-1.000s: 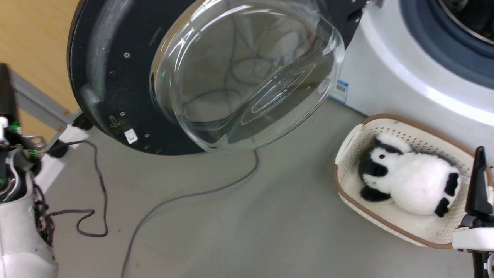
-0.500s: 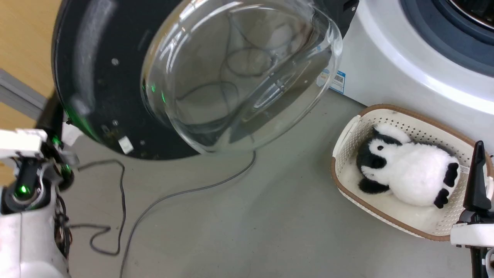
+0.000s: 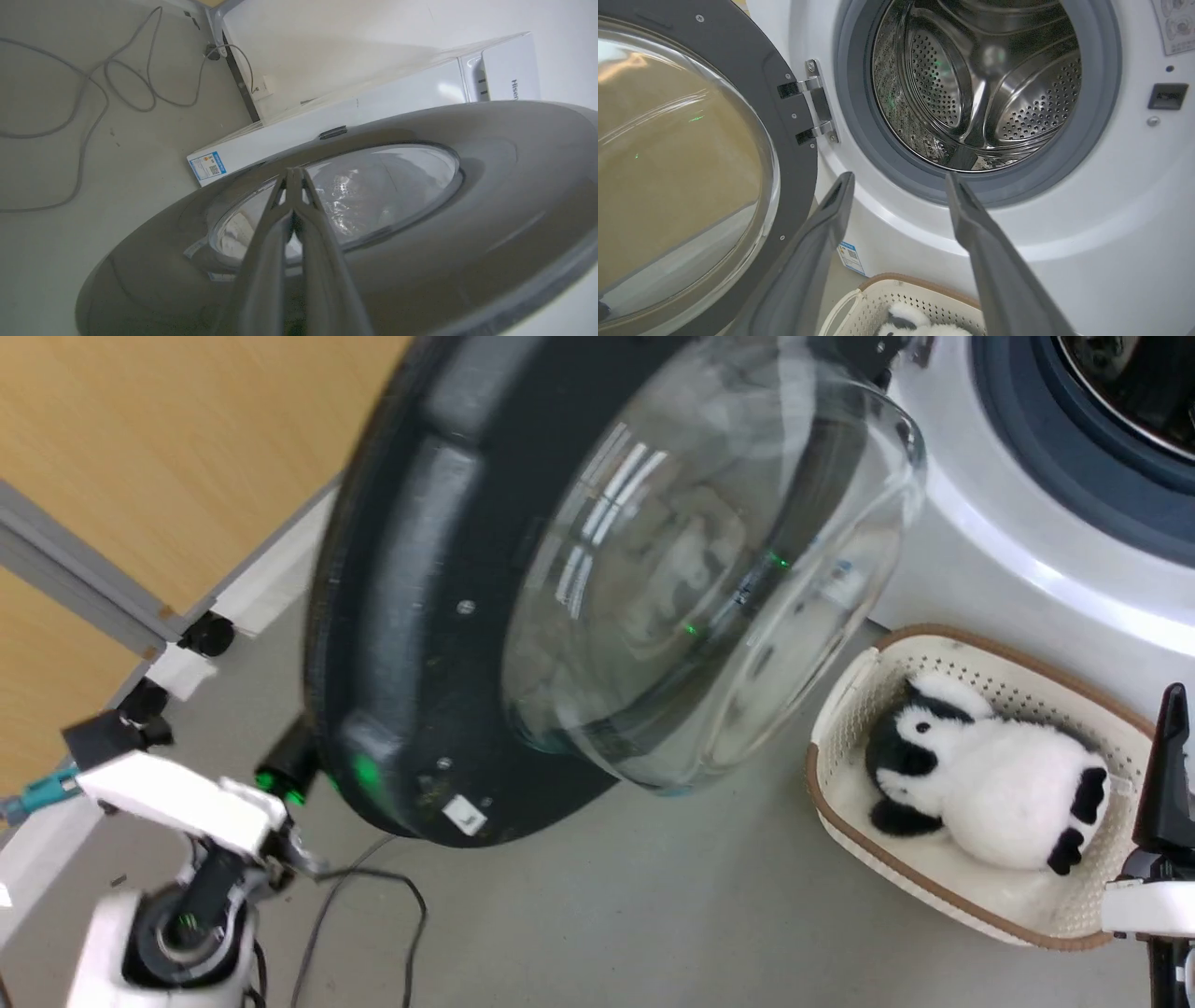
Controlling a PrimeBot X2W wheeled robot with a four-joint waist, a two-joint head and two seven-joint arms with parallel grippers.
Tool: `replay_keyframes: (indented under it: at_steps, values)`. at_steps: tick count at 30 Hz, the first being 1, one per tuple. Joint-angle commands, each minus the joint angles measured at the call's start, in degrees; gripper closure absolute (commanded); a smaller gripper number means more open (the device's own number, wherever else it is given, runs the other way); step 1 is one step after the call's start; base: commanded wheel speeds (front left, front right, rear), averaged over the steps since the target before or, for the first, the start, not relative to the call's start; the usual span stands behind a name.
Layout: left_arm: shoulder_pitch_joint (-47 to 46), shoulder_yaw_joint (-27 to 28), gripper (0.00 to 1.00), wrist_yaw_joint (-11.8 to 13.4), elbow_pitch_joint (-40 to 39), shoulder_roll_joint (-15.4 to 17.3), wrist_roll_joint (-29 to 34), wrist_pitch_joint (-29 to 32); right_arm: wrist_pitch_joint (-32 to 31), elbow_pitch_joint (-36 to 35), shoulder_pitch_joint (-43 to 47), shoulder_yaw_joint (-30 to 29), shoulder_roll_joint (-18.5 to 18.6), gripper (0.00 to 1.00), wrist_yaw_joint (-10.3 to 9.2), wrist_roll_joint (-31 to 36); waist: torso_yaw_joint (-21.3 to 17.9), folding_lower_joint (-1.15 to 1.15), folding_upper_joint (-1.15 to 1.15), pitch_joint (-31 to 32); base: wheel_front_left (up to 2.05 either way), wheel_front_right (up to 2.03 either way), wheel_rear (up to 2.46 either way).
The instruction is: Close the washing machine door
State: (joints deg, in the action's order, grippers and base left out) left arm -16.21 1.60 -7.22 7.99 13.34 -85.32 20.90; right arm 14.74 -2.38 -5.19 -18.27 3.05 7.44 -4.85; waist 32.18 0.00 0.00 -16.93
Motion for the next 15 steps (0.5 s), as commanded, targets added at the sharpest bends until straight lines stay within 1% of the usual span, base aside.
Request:
replay_keyframes:
  at_steps: [1,6,11,15]
  values:
    - [1.83,-1.12,1.00,-0.26,-2.24,-0.10,0.15,0.33,0.26,0.16,0.45,0.14,-0.17,0.00,0.05,-0.39,0.34,0.00,0.00,0.58,0.00,0.00,0.00]
    - [6.76,-7.28,1.00,-0.26,-10.05,0.25,1.48,1.07,0.26,0.97,0.15,0.87,-0.17,0.00,0.05,-0.88,0.27,0.00,0.00,1.70,0.00,0.00,0.00]
    - [9.29,-13.69,1.00,-0.26,-14.24,0.55,1.93,1.44,0.26,1.95,0.47,1.12,-0.17,0.00,0.05,-2.08,-0.04,0.00,0.00,3.66,0.00,0.00,0.00]
    - [10.15,-19.66,1.00,-0.26,-16.13,1.78,3.13,2.47,0.26,2.27,1.08,-0.21,-0.17,0.00,0.05,-3.23,-0.89,0.00,0.00,5.48,0.00,0.00,0.00]
